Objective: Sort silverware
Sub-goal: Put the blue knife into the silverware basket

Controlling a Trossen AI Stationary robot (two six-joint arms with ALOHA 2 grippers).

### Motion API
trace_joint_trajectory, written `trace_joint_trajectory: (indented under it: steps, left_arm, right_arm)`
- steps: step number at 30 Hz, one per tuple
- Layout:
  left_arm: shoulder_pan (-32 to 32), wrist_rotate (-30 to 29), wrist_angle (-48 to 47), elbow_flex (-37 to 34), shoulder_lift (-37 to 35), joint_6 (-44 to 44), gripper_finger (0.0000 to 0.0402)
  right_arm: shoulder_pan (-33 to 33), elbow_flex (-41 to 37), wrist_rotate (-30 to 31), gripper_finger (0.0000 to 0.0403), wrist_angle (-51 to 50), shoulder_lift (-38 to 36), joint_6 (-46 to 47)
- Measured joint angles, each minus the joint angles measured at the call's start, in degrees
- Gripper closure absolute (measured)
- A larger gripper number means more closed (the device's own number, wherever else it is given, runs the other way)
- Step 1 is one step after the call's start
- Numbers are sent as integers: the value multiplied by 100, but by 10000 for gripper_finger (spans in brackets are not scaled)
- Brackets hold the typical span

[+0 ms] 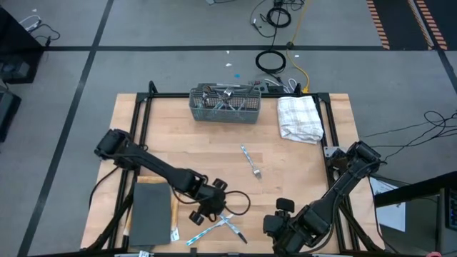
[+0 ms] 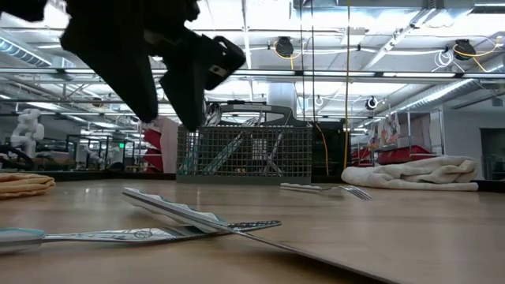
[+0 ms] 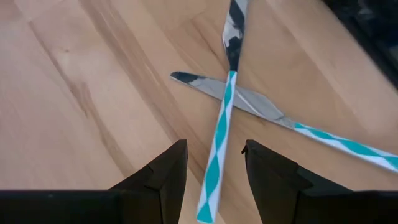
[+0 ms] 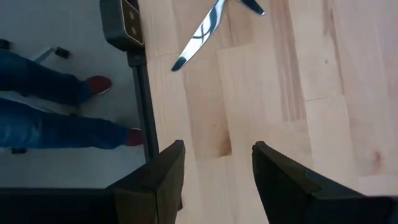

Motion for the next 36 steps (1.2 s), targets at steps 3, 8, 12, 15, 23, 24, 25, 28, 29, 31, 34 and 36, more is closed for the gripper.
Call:
trace_joint_trajectory:
  steps: [3, 8, 12, 15, 23, 24, 25, 28, 29, 31, 34, 36]
  left_arm:
    - [0, 0, 10, 76, 230, 203, 235]
    - [2, 4, 7, 105, 544, 250, 235]
    - [-2, 4, 45, 105, 718, 251, 235]
    - [0, 3, 103, 108, 788, 251, 235]
    - [0, 20, 281, 121, 887, 664, 235]
    - [0, 68, 279, 122, 943, 671, 235]
    - [0, 125, 290, 129, 986, 683, 235]
    - [-32, 252, 382, 140, 1130, 722, 235]
    - [-38, 236, 415, 138, 1154, 782, 235]
    - [-37, 234, 471, 132, 1180, 854, 236]
    - [-43, 123, 484, 130, 1201, 927, 262]
    - [-45, 46, 535, 127, 1285, 947, 303]
  right_arm:
    - [-2, 0, 11, 227, 2, 0, 27]
    - [38, 0, 137, 227, 1, 0, 124]
    - [118, 0, 298, 227, 4, 0, 217]
    - [162, 0, 313, 227, 0, 0, 299]
    - [263, 0, 467, 227, 0, -2, 484]
    - [282, 0, 467, 227, 0, -2, 488]
    - [293, 0, 465, 227, 2, -2, 495]
    - [326, 0, 464, 227, -47, -4, 602]
    - [327, 0, 463, 227, -75, -4, 628]
    - [355, 0, 463, 227, -92, -4, 674]
    - [369, 0, 465, 227, -126, -4, 753]
    - [367, 0, 464, 227, -147, -4, 783]
